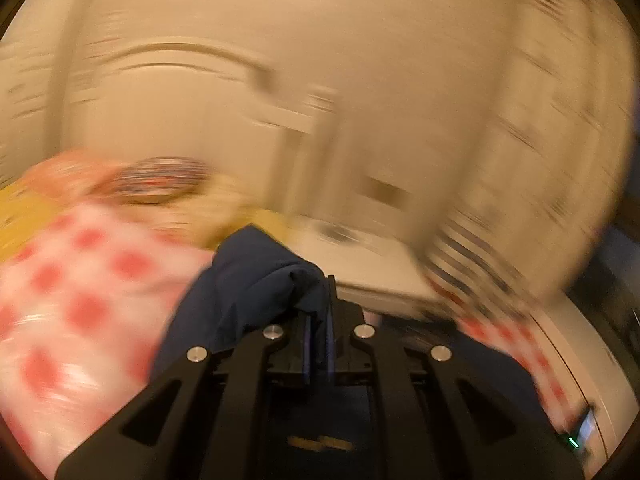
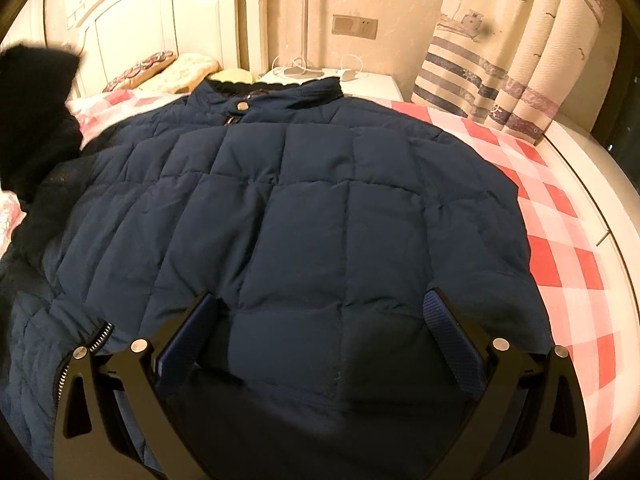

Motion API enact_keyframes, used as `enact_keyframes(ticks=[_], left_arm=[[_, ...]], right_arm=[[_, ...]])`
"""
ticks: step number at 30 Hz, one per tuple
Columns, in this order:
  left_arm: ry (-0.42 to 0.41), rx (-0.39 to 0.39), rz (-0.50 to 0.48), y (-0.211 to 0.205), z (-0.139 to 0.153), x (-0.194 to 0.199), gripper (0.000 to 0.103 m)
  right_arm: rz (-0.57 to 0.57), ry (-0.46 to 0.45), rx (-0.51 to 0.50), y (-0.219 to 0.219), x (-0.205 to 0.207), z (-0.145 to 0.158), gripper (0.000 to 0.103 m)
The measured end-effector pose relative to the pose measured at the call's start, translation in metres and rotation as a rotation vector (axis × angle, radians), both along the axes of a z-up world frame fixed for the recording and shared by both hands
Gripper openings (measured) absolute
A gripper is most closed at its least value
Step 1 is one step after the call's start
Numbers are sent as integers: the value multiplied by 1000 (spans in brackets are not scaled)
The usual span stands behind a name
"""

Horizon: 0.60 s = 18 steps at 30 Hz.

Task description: Fold large clothes

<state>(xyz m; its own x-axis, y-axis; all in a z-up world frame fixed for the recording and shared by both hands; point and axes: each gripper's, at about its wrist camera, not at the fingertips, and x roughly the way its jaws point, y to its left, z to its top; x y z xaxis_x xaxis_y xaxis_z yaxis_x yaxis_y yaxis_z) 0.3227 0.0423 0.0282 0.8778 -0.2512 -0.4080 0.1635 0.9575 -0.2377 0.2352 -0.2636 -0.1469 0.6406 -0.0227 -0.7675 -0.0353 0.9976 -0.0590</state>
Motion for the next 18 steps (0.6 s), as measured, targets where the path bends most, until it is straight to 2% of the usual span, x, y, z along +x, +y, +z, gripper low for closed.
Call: enact_keyframes(ticks=[2, 4, 5, 8, 10, 11, 13, 14, 15, 16, 18], left_arm=[[20, 90, -128, -71, -13, -7, 5], [63, 186, -189, -125, -38, -9, 9], [113, 222, -217, -150, -57, -6, 9], [281, 313, -287, -196, -116, 6, 14], [308, 394, -314, -210, -140, 9, 16], [302, 421, -326, -210, -145, 9, 20], [276, 447, -381, -209, -144, -4, 40], [269, 433, -405, -206, -139, -7, 59], [241, 394, -443, -198, -125, -20, 73], [212, 373, -455, -192, -114, -26, 77], [114, 336, -455, -166, -85, -49, 94]], right_arm=[[-4, -12, 17, -3, -2, 1, 98], [-5, -15, 34, -5, -3, 2, 98], [-5, -15, 36, -5, -3, 2, 98], [2, -16, 41, -5, -3, 2, 98], [5, -17, 48, -5, -3, 2, 98], [8, -19, 54, -6, -3, 2, 98], [13, -20, 65, -6, -3, 3, 98], [14, -20, 69, -7, -3, 2, 98], [14, -19, 71, -6, -4, 2, 98], [15, -18, 72, -6, -4, 2, 98], [17, -20, 75, -6, -4, 2, 98]])
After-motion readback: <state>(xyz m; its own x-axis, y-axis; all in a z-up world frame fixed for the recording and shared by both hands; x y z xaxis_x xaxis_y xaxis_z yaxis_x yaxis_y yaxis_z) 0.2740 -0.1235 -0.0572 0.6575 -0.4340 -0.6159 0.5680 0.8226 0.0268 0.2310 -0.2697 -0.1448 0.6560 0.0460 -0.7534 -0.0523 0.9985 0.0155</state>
